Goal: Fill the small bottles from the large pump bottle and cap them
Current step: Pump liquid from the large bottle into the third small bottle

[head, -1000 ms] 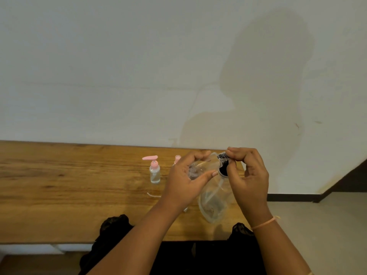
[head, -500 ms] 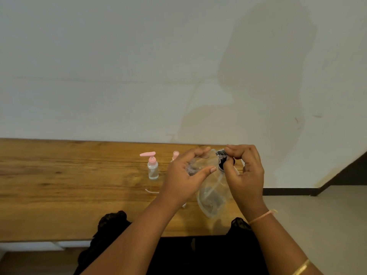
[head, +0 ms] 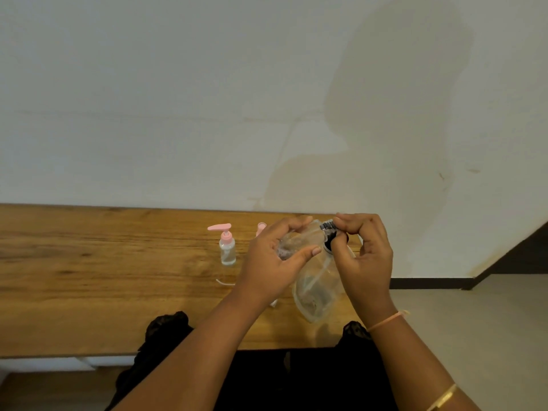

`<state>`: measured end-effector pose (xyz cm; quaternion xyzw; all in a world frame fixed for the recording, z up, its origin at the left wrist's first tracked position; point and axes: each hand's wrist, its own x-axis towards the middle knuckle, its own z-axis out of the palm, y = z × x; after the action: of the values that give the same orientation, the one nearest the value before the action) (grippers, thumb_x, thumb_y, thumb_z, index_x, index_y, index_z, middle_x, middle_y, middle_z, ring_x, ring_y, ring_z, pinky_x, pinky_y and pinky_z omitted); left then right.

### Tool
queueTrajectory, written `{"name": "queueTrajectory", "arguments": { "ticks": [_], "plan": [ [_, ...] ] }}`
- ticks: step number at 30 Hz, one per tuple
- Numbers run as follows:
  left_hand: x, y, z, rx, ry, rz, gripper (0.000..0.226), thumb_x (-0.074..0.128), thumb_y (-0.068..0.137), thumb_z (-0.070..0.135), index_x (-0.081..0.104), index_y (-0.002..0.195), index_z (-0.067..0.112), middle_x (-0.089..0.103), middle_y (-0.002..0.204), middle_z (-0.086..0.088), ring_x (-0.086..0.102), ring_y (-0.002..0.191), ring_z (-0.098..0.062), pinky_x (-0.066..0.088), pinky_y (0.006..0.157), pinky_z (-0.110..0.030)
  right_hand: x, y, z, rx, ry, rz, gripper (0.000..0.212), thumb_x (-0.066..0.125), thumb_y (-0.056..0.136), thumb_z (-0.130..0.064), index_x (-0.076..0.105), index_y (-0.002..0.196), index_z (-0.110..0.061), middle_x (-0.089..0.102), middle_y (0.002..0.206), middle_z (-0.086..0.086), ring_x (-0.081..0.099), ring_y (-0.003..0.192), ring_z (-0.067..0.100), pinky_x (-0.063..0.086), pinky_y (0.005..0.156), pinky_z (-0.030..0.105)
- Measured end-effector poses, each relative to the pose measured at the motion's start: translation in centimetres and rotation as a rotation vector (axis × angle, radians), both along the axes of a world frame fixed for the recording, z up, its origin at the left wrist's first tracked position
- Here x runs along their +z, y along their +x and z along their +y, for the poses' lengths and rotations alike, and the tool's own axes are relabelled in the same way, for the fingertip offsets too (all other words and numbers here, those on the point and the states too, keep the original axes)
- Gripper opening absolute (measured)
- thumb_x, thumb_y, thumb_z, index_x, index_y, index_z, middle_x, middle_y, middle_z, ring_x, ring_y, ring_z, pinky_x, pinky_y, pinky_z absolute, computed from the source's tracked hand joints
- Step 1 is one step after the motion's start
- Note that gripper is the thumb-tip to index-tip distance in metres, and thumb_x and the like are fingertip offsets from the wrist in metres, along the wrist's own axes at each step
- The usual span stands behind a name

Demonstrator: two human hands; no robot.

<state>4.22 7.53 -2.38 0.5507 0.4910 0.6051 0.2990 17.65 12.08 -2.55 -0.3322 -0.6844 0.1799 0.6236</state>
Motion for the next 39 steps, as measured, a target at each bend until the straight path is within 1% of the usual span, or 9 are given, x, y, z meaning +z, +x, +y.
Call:
{"name": "queueTrajectory", "arguments": {
  "ticks": [5, 9, 11, 14, 18, 23, 27, 33, 39],
  "plan": [
    [-0.3, 0.1, 0.1, 0.004, -0.033, -0.002, 0.041, 0.078, 0.075, 0.017, 0.063, 0.11, 0.032, 0.067, 0.108, 0.007, 0.06, 0.107, -0.003, 0.053, 0.09, -0.033, -0.2, 0.2, 0.1, 0.015, -0.009, -0.002, 0.013, 0.051, 0.081, -0.011, 0.061, 0.088, -0.015, 0.057, 0.093, -0.001, 0.057, 0.095, -0.001, 0.045, 0.082, 0.011],
    [0.1, 0.3, -0.2, 0.027, 0.014, 0.013, 0.041, 0.077, 0.075, 0.018, 0.061, 0.108, 0.037, 0.067, 0.107, 0.008, 0.06, 0.105, -0.001, 0.052, 0.087, -0.021, 0.3, 0.1, -0.1, 0.014, 0.013, 0.03, 0.015, 0.051, 0.082, -0.01, 0.061, 0.09, -0.017, 0.059, 0.094, 0.001, 0.059, 0.095, 0.004, 0.047, 0.083, 0.015],
    [0.2, 0.3, -0.3, 0.041, 0.033, 0.038, 0.041, 0.077, 0.075, 0.021, 0.06, 0.108, 0.039, 0.066, 0.107, 0.01, 0.06, 0.104, 0.0, 0.05, 0.089, -0.02, 0.5, 0.0, -0.2, 0.005, 0.023, 0.037, 0.015, 0.051, 0.082, -0.009, 0.061, 0.089, -0.016, 0.059, 0.093, 0.003, 0.059, 0.095, 0.005, 0.048, 0.083, 0.017],
    [0.3, 0.3, -0.3, 0.04, 0.041, 0.046, 0.039, 0.077, 0.075, 0.022, 0.06, 0.107, 0.037, 0.066, 0.106, 0.01, 0.059, 0.105, 0.0, 0.05, 0.091, -0.023, 0.7, 0.0, -0.2, -0.003, 0.036, 0.025, 0.014, 0.051, 0.081, -0.009, 0.061, 0.089, -0.014, 0.058, 0.093, 0.004, 0.058, 0.095, 0.001, 0.048, 0.082, 0.015],
    [0.5, 0.2, -0.2, 0.007, 0.011, 0.003, 0.041, 0.077, 0.075, 0.015, 0.06, 0.104, 0.037, 0.065, 0.105, 0.012, 0.06, 0.104, 0.001, 0.048, 0.083, -0.013, 0.3, -0.1, -0.1, -0.027, 0.03, 0.017, 0.015, 0.051, 0.081, -0.008, 0.062, 0.089, -0.013, 0.057, 0.092, 0.002, 0.058, 0.093, -0.001, 0.046, 0.081, 0.012],
    [0.4, 0.1, 0.0, -0.009, -0.024, 0.014, 0.043, 0.078, 0.074, 0.014, 0.06, 0.105, 0.038, 0.066, 0.108, 0.008, 0.059, 0.105, 0.0, 0.048, 0.081, -0.011, -0.3, -0.1, 0.2, -0.05, 0.037, 0.0, 0.014, 0.051, 0.081, -0.007, 0.061, 0.088, -0.013, 0.054, 0.092, -0.004, 0.057, 0.091, 0.001, 0.046, 0.081, 0.013],
    [0.4, 0.2, 0.0, -0.018, -0.021, -0.027, 0.042, 0.078, 0.074, 0.015, 0.061, 0.104, 0.037, 0.066, 0.107, 0.008, 0.061, 0.106, -0.003, 0.052, 0.084, -0.019, -0.1, -0.2, 0.0, -0.053, 0.043, 0.008, 0.014, 0.051, 0.081, -0.007, 0.061, 0.09, -0.013, 0.056, 0.092, 0.003, 0.057, 0.092, 0.001, 0.046, 0.08, 0.013],
    [0.7, 0.3, -0.4, 0.016, 0.058, 0.064, 0.042, 0.077, 0.075, 0.017, 0.059, 0.106, 0.039, 0.065, 0.106, 0.013, 0.059, 0.105, 0.003, 0.046, 0.09, -0.014, 0.4, -0.1, -0.4, -0.07, 0.085, 0.015, 0.017, 0.054, 0.081, 0.001, 0.062, 0.09, -0.012, 0.058, 0.092, 0.008, 0.059, 0.093, 0.005, 0.047, 0.082, 0.014],
    [0.5, 0.2, -0.2, 0.014, 0.02, 0.044, 0.038, 0.078, 0.074, 0.015, 0.06, 0.099, 0.036, 0.065, 0.108, 0.014, 0.058, 0.105, 0.005, 0.046, 0.084, -0.009, -0.1, -0.3, 0.0, -0.054, 0.062, 0.024, 0.013, 0.051, 0.081, -0.007, 0.061, 0.088, -0.012, 0.055, 0.091, 0.002, 0.057, 0.092, 0.0, 0.046, 0.081, 0.013]
  ]
}}
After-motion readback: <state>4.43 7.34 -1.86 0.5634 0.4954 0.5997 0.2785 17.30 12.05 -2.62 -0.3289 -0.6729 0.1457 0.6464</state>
